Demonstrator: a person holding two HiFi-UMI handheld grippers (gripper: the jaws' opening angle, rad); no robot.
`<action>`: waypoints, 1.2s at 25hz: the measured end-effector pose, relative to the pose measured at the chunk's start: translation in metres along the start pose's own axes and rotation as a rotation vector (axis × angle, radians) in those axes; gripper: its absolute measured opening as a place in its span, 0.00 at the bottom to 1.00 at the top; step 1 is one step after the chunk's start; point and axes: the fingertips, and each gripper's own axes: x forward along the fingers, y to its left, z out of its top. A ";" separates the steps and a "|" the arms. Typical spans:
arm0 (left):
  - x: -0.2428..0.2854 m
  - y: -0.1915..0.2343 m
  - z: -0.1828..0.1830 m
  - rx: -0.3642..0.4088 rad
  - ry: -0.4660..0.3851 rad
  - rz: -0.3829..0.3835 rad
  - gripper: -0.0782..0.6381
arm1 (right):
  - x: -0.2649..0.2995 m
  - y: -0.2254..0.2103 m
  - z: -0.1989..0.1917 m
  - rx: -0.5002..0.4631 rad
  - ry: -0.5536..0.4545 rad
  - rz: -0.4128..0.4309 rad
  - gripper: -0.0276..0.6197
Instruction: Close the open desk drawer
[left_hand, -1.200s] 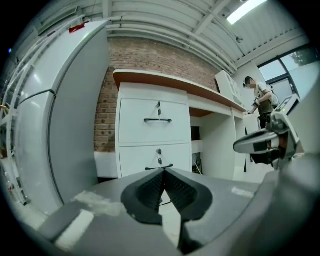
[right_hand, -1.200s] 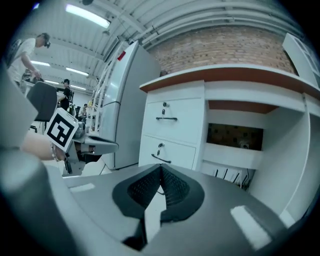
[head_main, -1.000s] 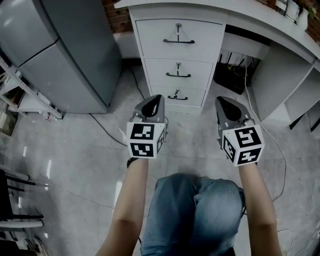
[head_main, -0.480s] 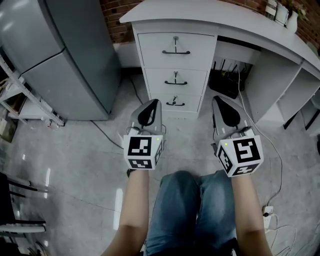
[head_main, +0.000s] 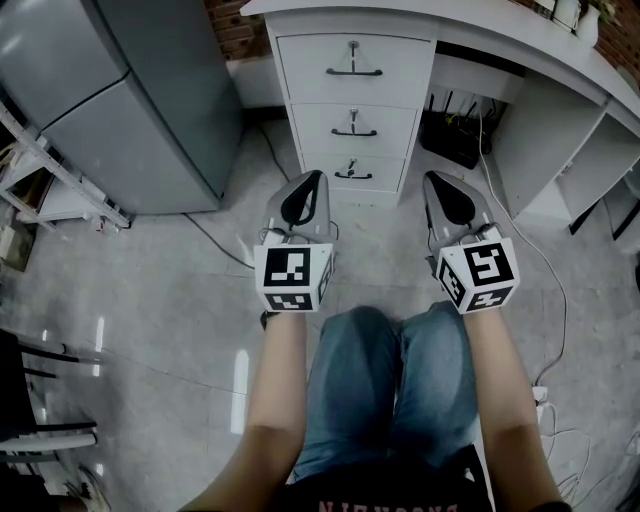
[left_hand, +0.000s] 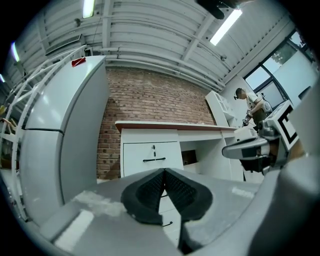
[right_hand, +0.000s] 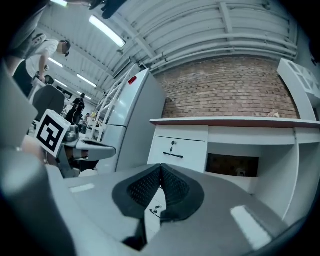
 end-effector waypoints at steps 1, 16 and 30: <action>0.000 0.000 0.001 0.004 -0.003 0.000 0.11 | -0.001 0.001 0.003 -0.004 -0.007 0.000 0.04; -0.021 0.014 0.012 0.031 -0.051 0.026 0.11 | -0.005 0.003 0.009 -0.004 -0.024 -0.056 0.04; -0.034 0.005 0.028 0.078 -0.112 0.026 0.11 | -0.010 0.011 0.022 -0.054 -0.067 -0.042 0.04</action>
